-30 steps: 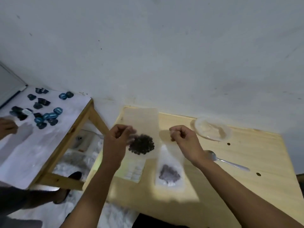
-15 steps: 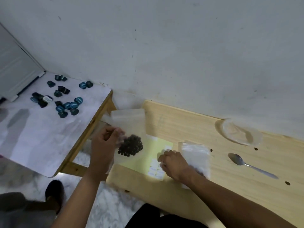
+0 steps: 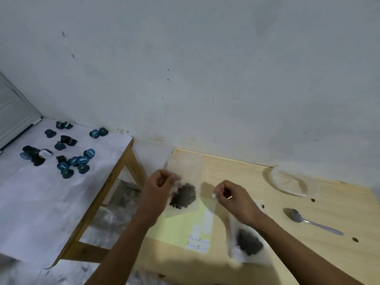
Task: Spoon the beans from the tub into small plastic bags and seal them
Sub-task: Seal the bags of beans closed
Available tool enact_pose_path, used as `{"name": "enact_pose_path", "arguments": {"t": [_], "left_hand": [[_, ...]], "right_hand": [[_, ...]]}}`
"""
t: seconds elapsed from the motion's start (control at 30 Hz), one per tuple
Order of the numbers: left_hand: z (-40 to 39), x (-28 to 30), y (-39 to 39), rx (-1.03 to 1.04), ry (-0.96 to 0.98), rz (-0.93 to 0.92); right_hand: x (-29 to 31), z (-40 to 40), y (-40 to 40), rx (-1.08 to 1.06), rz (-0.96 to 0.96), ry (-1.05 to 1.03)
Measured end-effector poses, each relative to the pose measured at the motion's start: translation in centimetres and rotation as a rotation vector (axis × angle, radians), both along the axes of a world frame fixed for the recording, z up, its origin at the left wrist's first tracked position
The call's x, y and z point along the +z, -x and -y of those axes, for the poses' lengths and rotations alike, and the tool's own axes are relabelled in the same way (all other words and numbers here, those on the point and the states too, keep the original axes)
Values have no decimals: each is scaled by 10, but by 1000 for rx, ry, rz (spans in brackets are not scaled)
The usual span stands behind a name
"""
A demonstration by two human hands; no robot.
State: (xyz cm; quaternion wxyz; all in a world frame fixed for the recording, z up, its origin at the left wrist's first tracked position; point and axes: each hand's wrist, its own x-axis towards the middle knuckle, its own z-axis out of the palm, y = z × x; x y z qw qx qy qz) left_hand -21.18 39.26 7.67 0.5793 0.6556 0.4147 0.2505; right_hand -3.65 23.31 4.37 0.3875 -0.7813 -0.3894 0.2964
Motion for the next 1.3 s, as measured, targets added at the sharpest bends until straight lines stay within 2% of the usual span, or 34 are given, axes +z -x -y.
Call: {"name": "enact_pose_path", "arguments": {"t": [0.13, 0.3, 0.5, 0.87, 0.97, 1.07, 1.1, 1.2, 1.3], "left_hand": [[1, 9, -30, -134, -39, -9], [11, 27, -61, -242, -112, 68], [11, 42, -72, -309, -138, 166], [2, 39, -82, -347, -125, 122], [3, 39, -86, -314, -57, 177], [2, 42, -89, -218, -33, 217], [1, 42, -89, -201, -35, 225], [-1, 39, -91, -187, -37, 238], [-2, 33, -92, -183, -31, 213]], "right_hand": [[59, -13, -13, -118, -64, -188], [90, -29, -14, -207, 16, -281], [101, -39, -16, -245, 109, -265], [100, -47, -16, -282, 157, -267], [95, -49, -14, -328, 189, -273], [87, -50, -14, -454, 313, -267], [87, -50, -15, -485, 272, -245], [81, -52, -21, -504, -87, -242], [73, -51, -22, -506, -252, -289]]}}
